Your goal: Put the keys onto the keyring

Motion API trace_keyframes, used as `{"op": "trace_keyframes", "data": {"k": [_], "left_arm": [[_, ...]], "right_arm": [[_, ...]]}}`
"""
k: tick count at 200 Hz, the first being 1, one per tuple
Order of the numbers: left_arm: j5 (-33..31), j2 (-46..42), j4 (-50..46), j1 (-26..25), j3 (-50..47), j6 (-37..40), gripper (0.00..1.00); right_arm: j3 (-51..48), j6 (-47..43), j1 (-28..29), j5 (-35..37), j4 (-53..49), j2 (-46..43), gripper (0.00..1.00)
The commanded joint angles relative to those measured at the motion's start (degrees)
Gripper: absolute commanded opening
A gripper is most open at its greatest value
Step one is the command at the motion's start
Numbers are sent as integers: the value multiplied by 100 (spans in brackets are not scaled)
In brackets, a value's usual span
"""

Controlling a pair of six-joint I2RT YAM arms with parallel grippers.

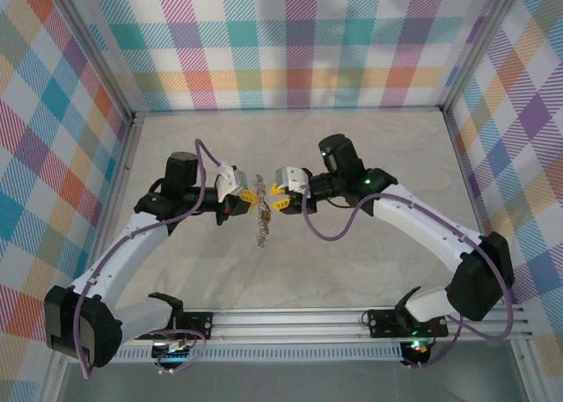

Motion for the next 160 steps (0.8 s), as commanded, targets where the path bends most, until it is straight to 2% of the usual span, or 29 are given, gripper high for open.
{"op": "trace_keyframes", "data": {"k": [1, 22, 45, 71, 160], "left_arm": [[367, 56, 260, -131, 215, 6, 0], [482, 125, 254, -160, 241, 26, 0], [468, 117, 222, -167, 284, 78, 0], [497, 136, 250, -167, 314, 58, 0], [477, 137, 673, -193, 229, -189, 0]], "right_arm": [[393, -475, 176, 308, -232, 170, 24], [408, -535, 210, 680, -242, 229, 17], [307, -561, 207, 945, -234, 173, 17], [149, -532, 211, 823, -198, 93, 20], [-83, -396, 211, 682, -93, 110, 20]]}}
